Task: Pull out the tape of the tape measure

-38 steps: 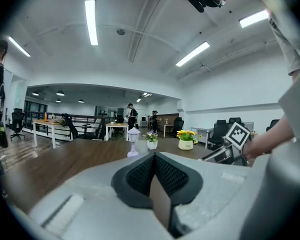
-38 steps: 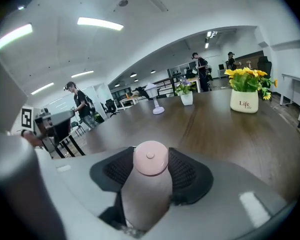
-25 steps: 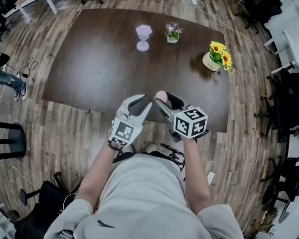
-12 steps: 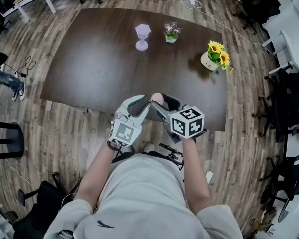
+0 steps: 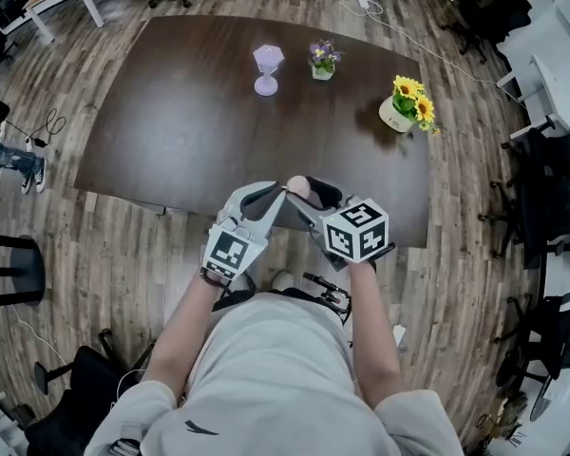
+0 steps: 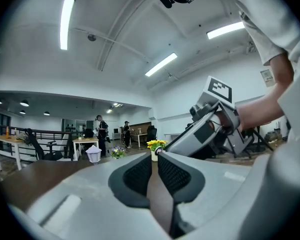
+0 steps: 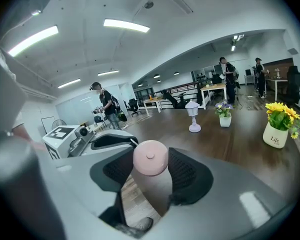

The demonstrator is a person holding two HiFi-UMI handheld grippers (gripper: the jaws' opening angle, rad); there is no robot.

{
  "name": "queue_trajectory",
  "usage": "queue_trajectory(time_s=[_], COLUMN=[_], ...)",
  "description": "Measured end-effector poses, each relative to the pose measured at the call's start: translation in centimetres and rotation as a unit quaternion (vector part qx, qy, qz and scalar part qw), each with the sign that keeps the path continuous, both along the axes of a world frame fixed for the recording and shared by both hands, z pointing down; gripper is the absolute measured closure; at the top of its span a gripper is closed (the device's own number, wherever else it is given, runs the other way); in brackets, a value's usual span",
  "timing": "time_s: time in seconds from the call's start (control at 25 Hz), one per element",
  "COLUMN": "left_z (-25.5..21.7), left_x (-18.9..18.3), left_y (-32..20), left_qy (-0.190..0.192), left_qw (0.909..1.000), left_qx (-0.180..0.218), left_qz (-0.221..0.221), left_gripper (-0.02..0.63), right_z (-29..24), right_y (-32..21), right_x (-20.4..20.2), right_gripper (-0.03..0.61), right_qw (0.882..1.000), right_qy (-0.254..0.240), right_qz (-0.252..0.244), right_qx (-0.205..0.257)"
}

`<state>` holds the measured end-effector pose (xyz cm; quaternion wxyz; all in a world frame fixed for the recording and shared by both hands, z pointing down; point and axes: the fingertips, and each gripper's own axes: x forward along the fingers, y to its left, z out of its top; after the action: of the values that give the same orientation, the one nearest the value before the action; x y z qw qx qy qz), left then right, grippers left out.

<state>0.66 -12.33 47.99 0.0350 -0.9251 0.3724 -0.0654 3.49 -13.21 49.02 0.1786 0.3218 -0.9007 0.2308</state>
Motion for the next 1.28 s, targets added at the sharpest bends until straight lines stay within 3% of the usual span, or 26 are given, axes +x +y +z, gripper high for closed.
queue_trajectory(time_s=[0.24,0.64,1.04,1.28], left_z=[-0.4,-0.8,-0.7,-0.8], left_x=[0.6,0.5,0.7,-1.2], left_y=[0.5,0.6,0.8,0.1], left_qy=[0.013,-0.001,-0.007,0.012], left_qw=[0.9997,0.9996,0.9996,0.9999], left_qx=[-0.004,0.011,0.010,-0.001], left_qz=[0.020,0.027,0.027,-0.008], left_gripper=[0.579,0.573,0.601,0.601], right_z=[-0.2,-0.3,-0.6,-0.3], right_y=[0.3,0.1,-0.2,-0.4], right_x=[0.3,-0.1,0.1,0.9], right_gripper=[0.360,0.360,0.360,0.360], right_qw=[1.000,0.997,0.998,0.998], right_qy=[0.013,0.043,0.037,0.051], right_qz=[-0.026,-0.063,-0.044,-0.023], right_qx=[0.002,0.010,0.016,0.022])
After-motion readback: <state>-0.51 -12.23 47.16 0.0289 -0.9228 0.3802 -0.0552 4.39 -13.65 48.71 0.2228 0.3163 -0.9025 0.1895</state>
